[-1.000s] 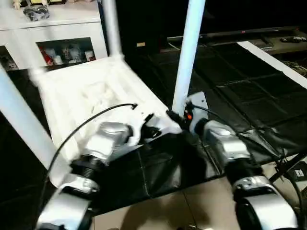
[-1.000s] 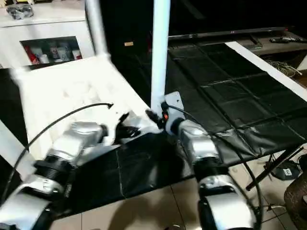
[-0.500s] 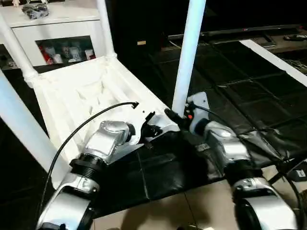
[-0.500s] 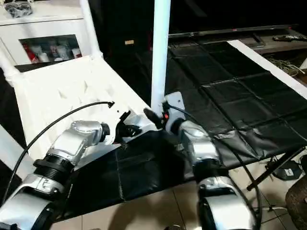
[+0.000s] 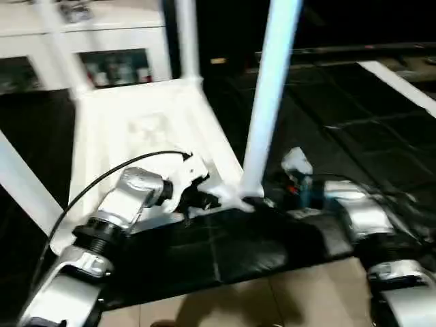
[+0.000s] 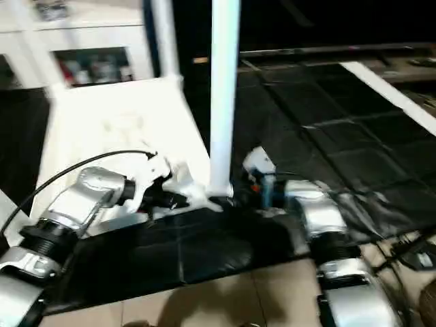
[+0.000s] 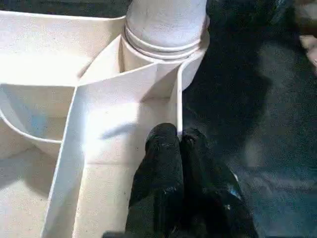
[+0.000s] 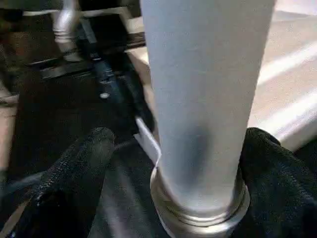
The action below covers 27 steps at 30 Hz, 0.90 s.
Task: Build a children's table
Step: Rotate leg to tighten
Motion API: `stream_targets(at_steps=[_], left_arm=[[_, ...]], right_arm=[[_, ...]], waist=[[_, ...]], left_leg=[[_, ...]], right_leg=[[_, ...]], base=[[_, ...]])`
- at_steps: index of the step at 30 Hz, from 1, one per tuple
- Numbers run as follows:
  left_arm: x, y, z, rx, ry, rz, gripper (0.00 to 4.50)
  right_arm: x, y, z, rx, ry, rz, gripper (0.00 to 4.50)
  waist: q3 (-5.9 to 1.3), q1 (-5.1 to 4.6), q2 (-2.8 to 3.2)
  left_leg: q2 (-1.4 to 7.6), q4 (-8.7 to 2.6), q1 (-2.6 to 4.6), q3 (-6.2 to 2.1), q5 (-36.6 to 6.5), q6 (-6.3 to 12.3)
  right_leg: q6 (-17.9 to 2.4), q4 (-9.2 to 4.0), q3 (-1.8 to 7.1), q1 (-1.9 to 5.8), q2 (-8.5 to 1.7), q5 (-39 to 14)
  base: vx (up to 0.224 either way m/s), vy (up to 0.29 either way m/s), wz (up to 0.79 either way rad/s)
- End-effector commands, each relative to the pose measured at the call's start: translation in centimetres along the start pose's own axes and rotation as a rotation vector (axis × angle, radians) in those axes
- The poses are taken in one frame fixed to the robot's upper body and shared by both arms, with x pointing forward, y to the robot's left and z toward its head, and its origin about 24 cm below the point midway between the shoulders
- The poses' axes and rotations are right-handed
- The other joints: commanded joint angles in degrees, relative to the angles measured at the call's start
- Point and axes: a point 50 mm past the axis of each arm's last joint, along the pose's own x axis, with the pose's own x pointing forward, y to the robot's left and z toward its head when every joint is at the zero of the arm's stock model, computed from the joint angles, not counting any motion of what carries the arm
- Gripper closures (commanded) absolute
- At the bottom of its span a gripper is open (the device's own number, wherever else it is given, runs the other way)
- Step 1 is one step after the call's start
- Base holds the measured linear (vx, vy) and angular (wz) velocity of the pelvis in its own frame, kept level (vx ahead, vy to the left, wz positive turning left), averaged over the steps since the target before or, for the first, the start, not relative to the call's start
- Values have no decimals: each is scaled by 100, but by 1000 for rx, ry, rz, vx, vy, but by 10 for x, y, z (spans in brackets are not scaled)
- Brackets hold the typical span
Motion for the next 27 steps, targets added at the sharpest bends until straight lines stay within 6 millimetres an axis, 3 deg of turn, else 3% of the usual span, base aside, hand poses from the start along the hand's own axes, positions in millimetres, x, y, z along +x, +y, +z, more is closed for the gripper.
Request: stream_targets(at_steps=[1,6,12,27], left_arm=[[5,-7,12,79,-18,-106,450],[1,-14,9,151,36,-220,450],[-1,-19,7,186,75,-287,450],[-2,-19,5,200,95,-302,450]], right_arm=[[4,5,8,-26,19,113,41],[4,7,6,-10,58,202,56],[11,11,7,5,52,283,119],[15,19,3,31,100,363,221]], waist=[[-461,-18,-29],[-457,75,-53],[-451,90,-55],[-462,90,-67]], left_leg=[[-83,-349,-18,128,-1195,499],[-72,-355,-2,129,-1190,424],[-58,-371,-4,124,-1202,374],[-72,-364,-26,123,-1128,314]], right_leg=[[-1299,-401,221,380,-198,-1448],[-1232,-404,230,358,-223,-1636],[-1204,-396,239,353,-227,-1686],[-1114,-395,240,370,-220,-1710]], base=[[0,0,0],[0,0,0],[0,0,0],[0,0,0]])
